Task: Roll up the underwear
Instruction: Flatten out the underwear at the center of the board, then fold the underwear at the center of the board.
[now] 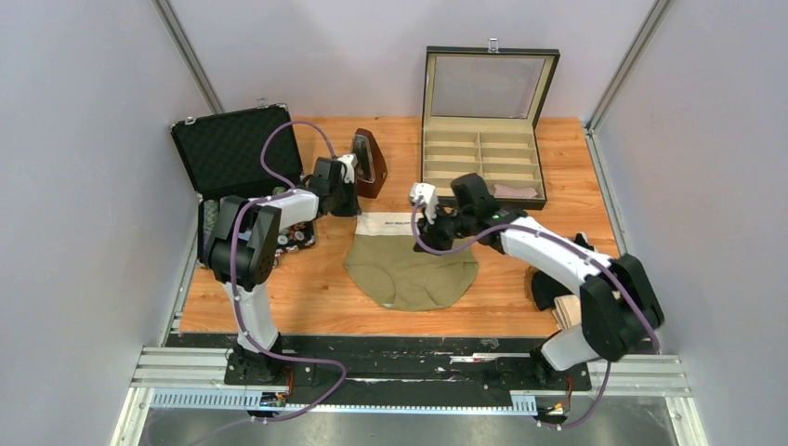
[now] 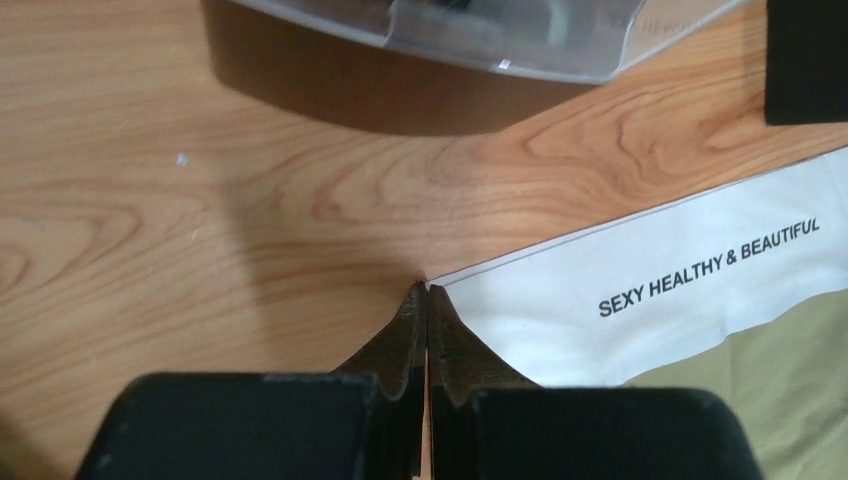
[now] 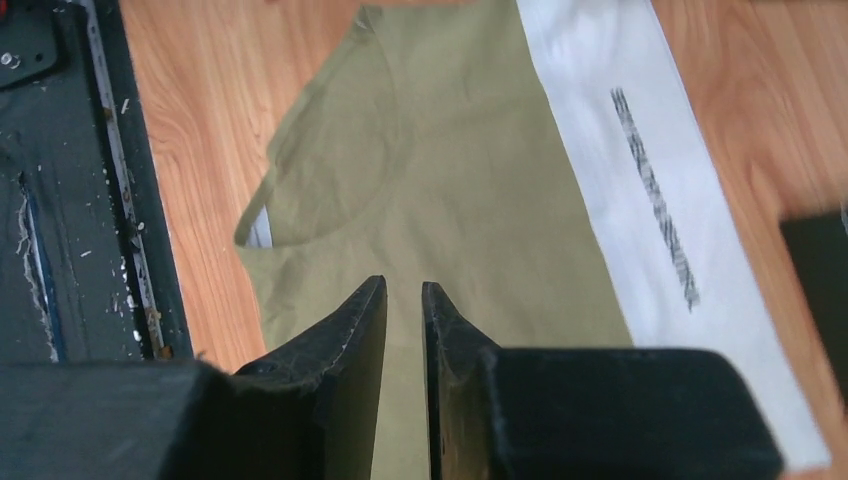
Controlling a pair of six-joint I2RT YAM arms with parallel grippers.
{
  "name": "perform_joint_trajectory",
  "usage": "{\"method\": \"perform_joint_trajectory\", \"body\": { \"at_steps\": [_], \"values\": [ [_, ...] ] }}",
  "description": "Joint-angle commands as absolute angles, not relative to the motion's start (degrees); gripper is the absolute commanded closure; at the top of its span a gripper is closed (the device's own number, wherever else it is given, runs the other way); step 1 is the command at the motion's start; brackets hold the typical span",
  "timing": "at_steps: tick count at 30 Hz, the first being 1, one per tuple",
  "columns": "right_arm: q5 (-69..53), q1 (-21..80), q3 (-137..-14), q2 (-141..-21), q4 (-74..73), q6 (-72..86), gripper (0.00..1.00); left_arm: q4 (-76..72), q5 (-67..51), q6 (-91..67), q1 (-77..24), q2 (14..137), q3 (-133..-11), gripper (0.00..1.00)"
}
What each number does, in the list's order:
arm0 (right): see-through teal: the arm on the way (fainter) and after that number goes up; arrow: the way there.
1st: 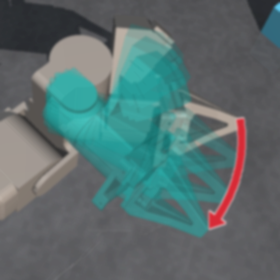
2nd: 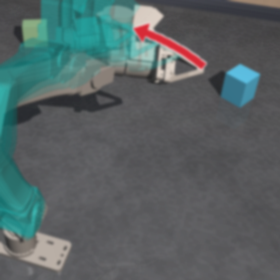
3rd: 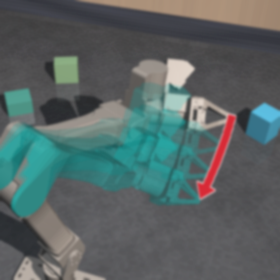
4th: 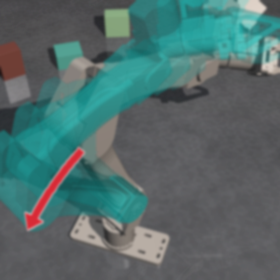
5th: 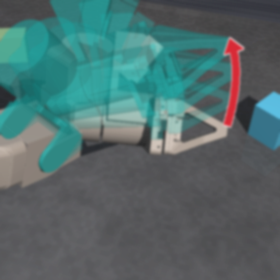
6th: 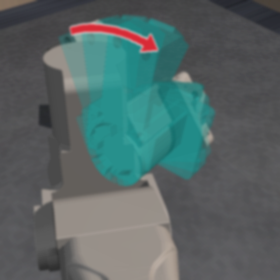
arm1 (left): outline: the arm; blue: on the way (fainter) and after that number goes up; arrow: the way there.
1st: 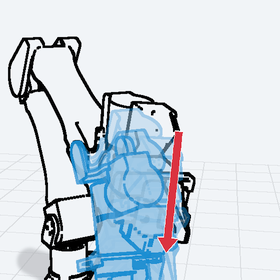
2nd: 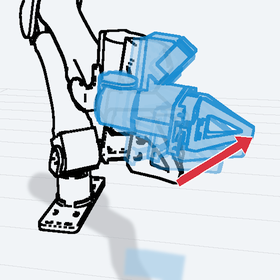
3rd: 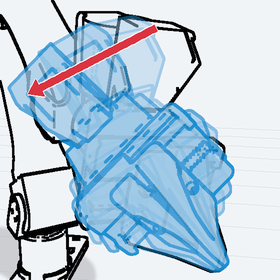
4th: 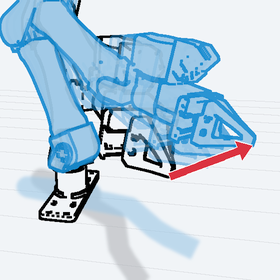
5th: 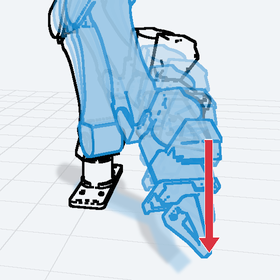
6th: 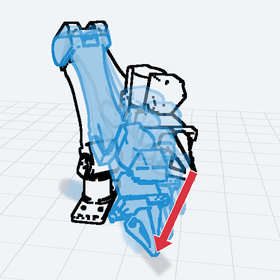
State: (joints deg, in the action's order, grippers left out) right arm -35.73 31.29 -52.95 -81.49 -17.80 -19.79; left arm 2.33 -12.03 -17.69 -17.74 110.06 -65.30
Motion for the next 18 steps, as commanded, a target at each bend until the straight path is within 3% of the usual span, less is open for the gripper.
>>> {"method": "perform_joint_trajectory", "body": {
  "at_steps": [1,8,18],
  "values": [
    [-40.4,36.3,-64.2,-90.4,-16.2,-29.1,0.78,3.8,-8.5,-18.6,-16.8,104.0,-62.9,1.00],
    [-43.0,44.4,-77.4,-105.4,-16.2,-35.9,0.72,2.4,-9.7,-21.6,-15.7,101.3,-57.9,1.00],
    [-40.3,51.7,-82.7,-115.7,-12.6,-37.2,0.60,1.1,-10.2,-24.9,-15.3,98.8,-56.1,1.00]
  ]
}}
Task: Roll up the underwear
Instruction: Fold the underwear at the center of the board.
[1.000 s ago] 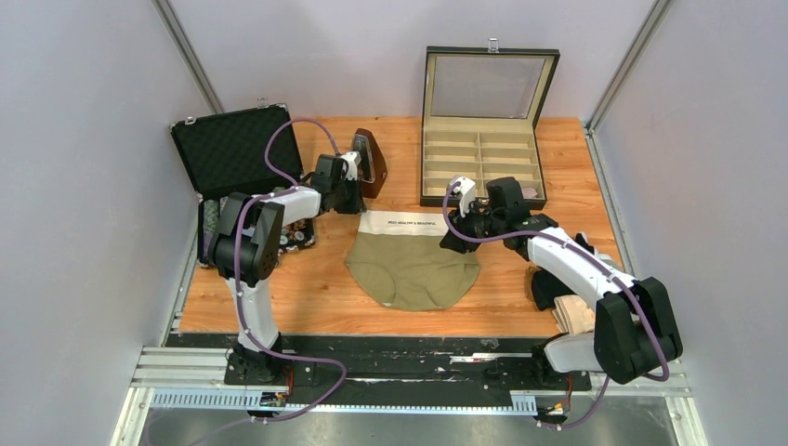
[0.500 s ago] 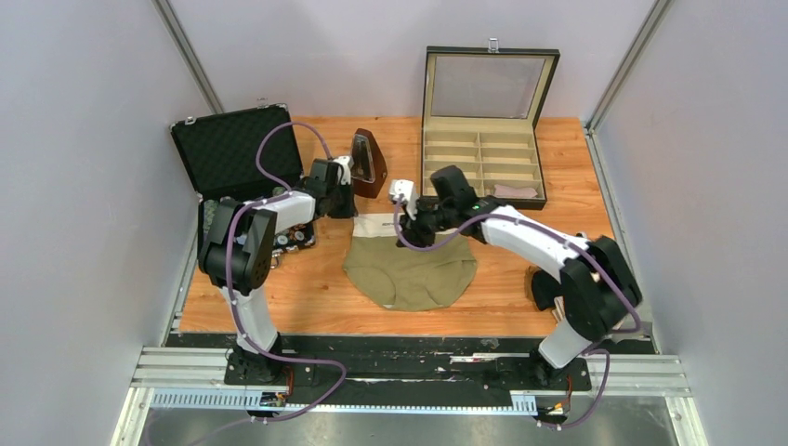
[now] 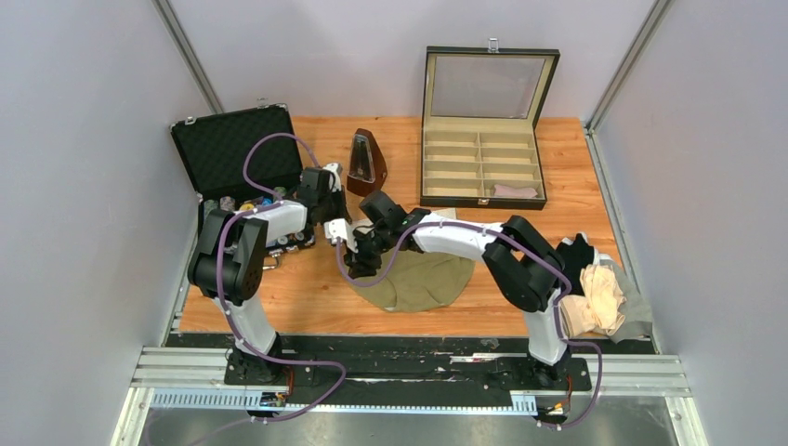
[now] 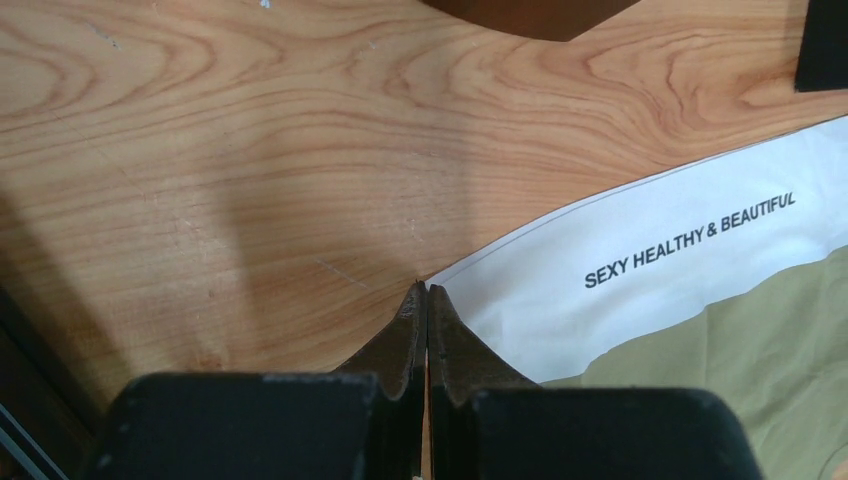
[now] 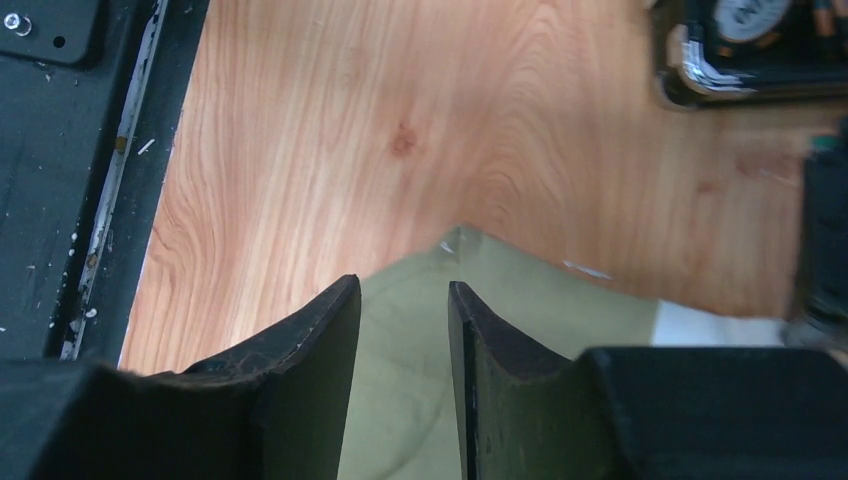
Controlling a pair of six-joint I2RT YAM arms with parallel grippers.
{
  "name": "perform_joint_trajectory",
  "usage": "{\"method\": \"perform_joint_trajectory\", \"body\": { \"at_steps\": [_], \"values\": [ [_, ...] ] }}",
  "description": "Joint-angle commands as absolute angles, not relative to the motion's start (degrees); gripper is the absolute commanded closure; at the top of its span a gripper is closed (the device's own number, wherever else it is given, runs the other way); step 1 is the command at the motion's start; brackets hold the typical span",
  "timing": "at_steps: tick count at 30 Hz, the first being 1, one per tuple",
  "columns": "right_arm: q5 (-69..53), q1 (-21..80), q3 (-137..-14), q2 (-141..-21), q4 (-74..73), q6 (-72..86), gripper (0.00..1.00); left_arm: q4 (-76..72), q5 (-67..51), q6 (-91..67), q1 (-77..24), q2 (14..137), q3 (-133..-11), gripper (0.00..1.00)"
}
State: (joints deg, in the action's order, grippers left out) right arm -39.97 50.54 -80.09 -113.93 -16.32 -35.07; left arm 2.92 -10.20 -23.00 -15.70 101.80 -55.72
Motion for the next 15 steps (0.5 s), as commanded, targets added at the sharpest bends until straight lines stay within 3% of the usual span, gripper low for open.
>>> {"method": "perform_joint_trajectory", "body": {
  "at_steps": [1,15],
  "values": [
    [-39.9,52.1,-83.0,-116.2,-12.0,-36.9,0.60,1.1,-10.2,-25.1,-15.2,98.8,-56.3,1.00],
    [-34.5,54.6,-85.0,-121.0,-7.9,-34.7,0.56,2.6,-10.3,-28.0,-14.9,99.4,-58.0,1.00]
  ]
}}
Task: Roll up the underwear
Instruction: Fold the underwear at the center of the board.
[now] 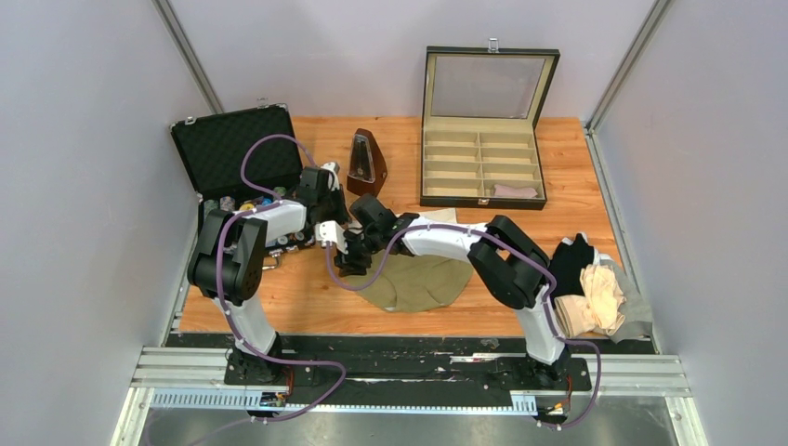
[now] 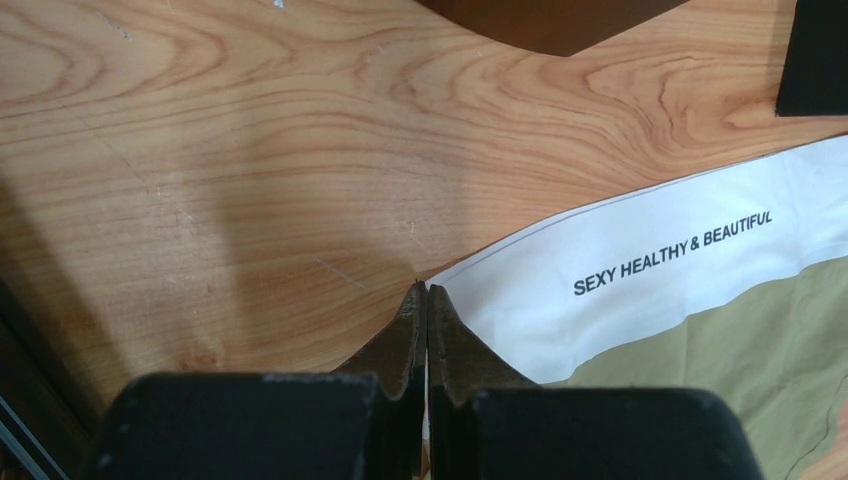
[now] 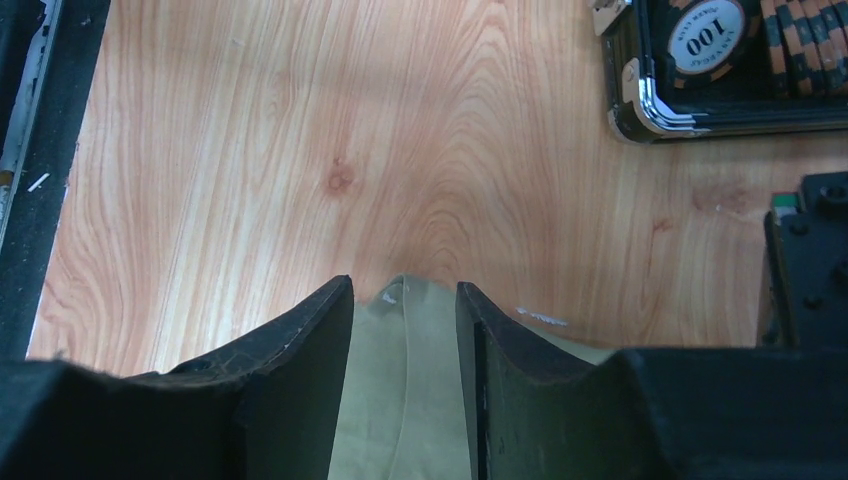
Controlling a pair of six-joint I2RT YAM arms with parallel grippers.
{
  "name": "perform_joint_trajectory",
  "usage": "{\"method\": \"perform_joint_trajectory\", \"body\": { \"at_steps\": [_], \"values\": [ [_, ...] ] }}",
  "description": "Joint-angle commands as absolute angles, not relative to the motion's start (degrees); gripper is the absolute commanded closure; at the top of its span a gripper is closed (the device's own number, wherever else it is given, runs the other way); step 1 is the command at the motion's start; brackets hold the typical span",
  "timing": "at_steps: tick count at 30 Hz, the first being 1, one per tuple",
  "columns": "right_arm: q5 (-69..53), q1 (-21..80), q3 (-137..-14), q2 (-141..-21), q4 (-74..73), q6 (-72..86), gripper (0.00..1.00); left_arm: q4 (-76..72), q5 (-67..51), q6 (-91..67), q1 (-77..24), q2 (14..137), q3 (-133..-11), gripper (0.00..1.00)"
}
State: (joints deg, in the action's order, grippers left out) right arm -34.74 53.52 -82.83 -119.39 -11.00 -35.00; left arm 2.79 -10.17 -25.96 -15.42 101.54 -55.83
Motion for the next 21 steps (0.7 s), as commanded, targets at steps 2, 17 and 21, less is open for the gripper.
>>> {"method": "perform_joint_trajectory", "body": {
  "at_steps": [2,17,21],
  "values": [
    [-34.8,54.7,-85.6,-121.5,-7.9,-34.1,0.56,2.6,-10.2,-28.1,-14.9,99.5,-58.2,1.00],
    [-31.3,55.0,-87.4,-125.6,-6.7,-31.9,0.62,3.7,-9.7,-27.5,-14.2,99.6,-58.0,1.00],
    [-31.2,55.0,-86.2,-125.0,-7.2,-32.1,0.63,3.8,-9.8,-27.5,-13.9,100.1,-58.4,1.00]
  ]
}}
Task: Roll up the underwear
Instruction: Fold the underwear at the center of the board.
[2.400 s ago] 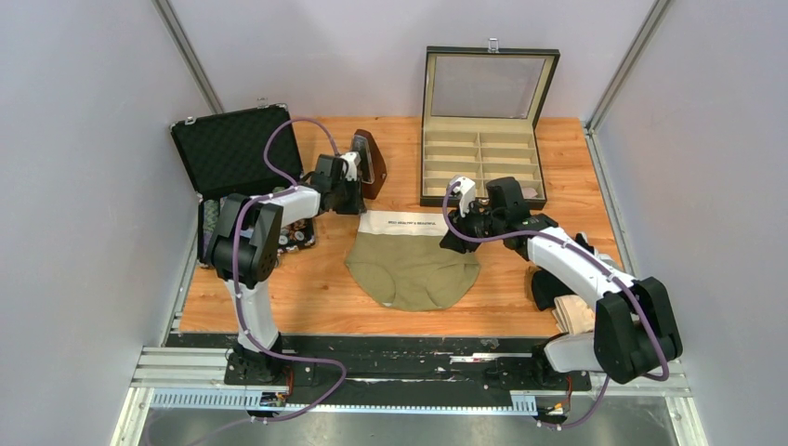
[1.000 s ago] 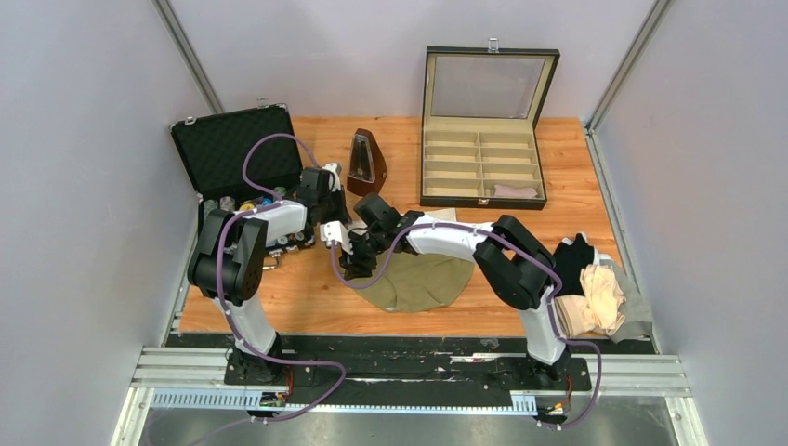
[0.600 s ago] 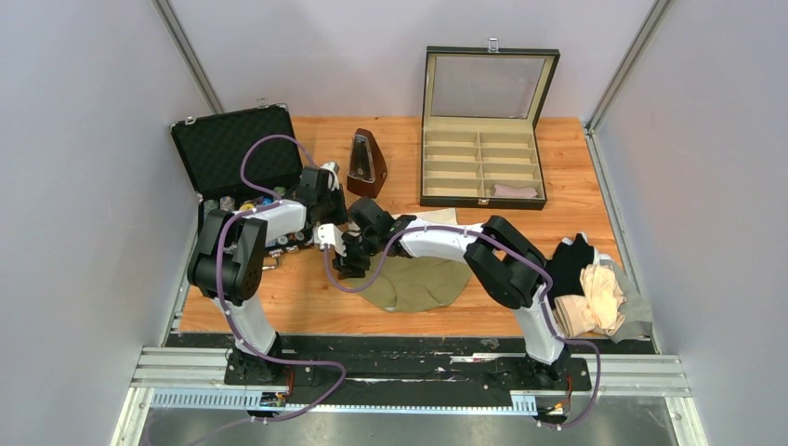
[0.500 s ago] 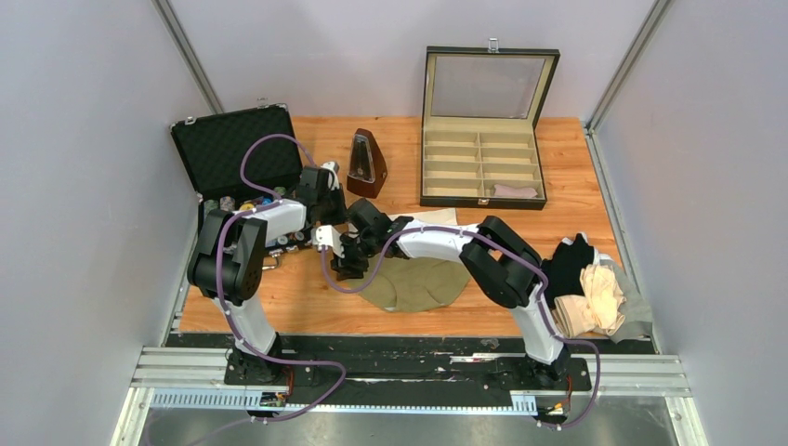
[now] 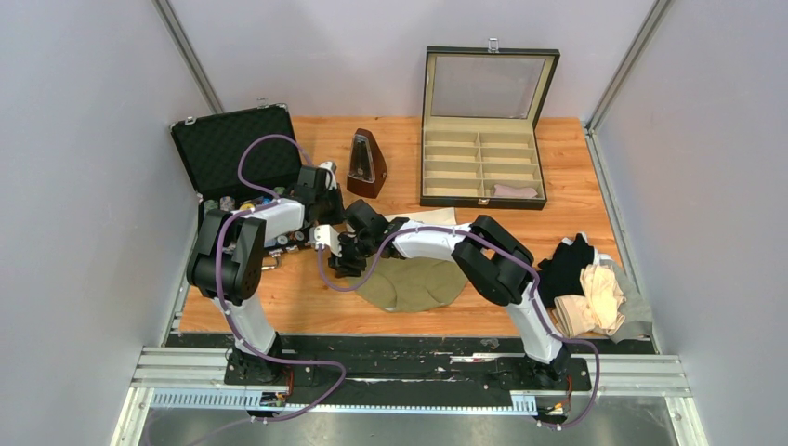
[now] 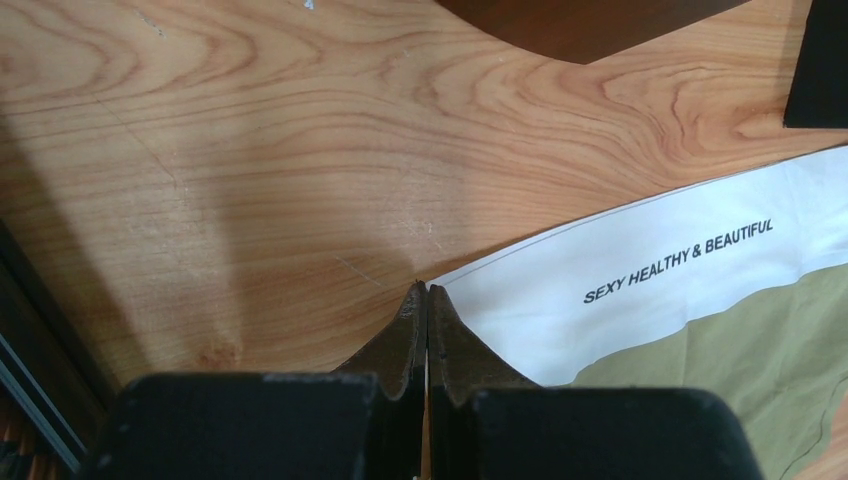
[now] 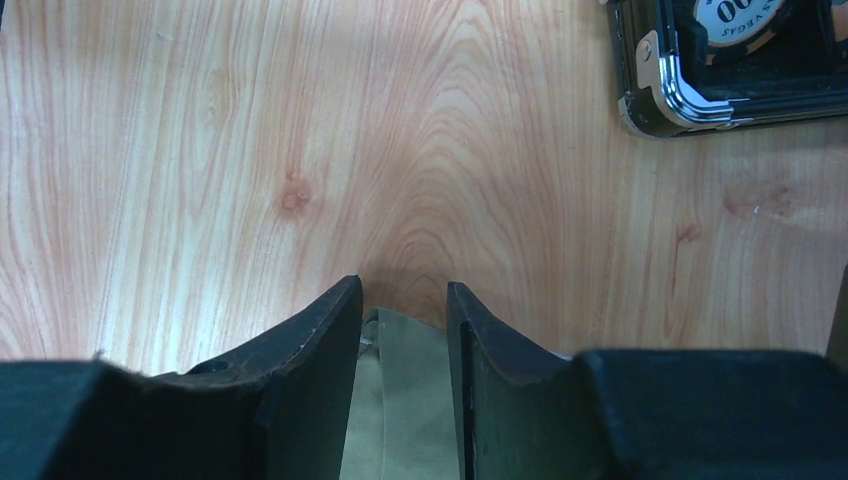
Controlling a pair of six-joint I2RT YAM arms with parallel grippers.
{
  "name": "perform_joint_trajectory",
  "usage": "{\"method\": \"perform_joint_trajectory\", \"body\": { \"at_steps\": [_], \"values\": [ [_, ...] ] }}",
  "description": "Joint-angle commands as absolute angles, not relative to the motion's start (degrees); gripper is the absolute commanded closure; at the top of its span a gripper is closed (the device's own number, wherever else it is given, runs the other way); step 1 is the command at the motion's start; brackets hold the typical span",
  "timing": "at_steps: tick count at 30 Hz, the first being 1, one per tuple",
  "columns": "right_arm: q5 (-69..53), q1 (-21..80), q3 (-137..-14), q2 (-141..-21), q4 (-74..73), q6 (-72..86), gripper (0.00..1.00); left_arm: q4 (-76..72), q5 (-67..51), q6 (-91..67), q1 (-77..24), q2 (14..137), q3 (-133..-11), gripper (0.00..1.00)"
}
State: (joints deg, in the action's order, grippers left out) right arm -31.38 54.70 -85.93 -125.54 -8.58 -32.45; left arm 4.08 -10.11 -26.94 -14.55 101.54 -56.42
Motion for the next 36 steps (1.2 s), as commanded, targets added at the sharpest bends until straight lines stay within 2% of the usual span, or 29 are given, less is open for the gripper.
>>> {"method": "perform_joint_trajectory", "body": {
  "at_steps": [1,3,8,10,17,18,21,24,27,32,36],
  "values": [
    [-31.1,54.9,-86.0,-124.8,-7.3,-32.1,0.64,3.8,-9.8,-27.5,-13.8,100.3,-58.7,1.00],
    [-30.9,54.9,-85.5,-124.7,-7.4,-32.0,0.66,3.9,-9.8,-27.5,-13.8,100.5,-58.9,1.00],
    [-32.4,54.9,-85.1,-124.2,-7.8,-31.8,0.96,4.1,-10.0,-27.3,-13.6,101.0,-59.5,1.00],
    [-33.3,54.9,-85.6,-123.8,-7.7,-30.8,1.00,3.9,-10.1,-27.2,-13.6,101.0,-59.5,1.00],
    [-37.1,54.9,-88.5,-121.5,-7.9,-26.4,1.00,3.4,-12.1,-26.2,-13.6,100.1,-60.2,1.00],
    [-36.8,55.0,-88.6,-121.2,-8.0,-25.6,0.97,3.5,-12.1,-26.2,-13.6,100.1,-60.3,1.00],
    [-35.5,55.0,-88.1,-120.3,-8.4,-25.1,0.74,3.6,-12.2,-26.2,-13.6,100.3,-60.1,1.00],
    [-34.4,55.1,-87.0,-119.7,-8.7,-25.8,0.64,3.2,-12.4,-26.4,-13.6,100.6,-59.7,1.00],
    [-34.2,55.1,-86.3,-119.6,-9.2,-26.9,0.63,3.0,-12.5,-26.5,-13.6,100.8,-59.6,1.00],
    [-35.3,55.2,-86.0,-120.2,-10.3,-27.7,0.73,3.0,-12.4,-26.5,-13.6,100.7,-59.5,1.00],
    [-33.5,55.4,-85.8,-121.2,-10.5,-28.3,0.69,2.9,-12.5,-26.5,-13.6,100.7,-59.4,1.00]
  ]
}}
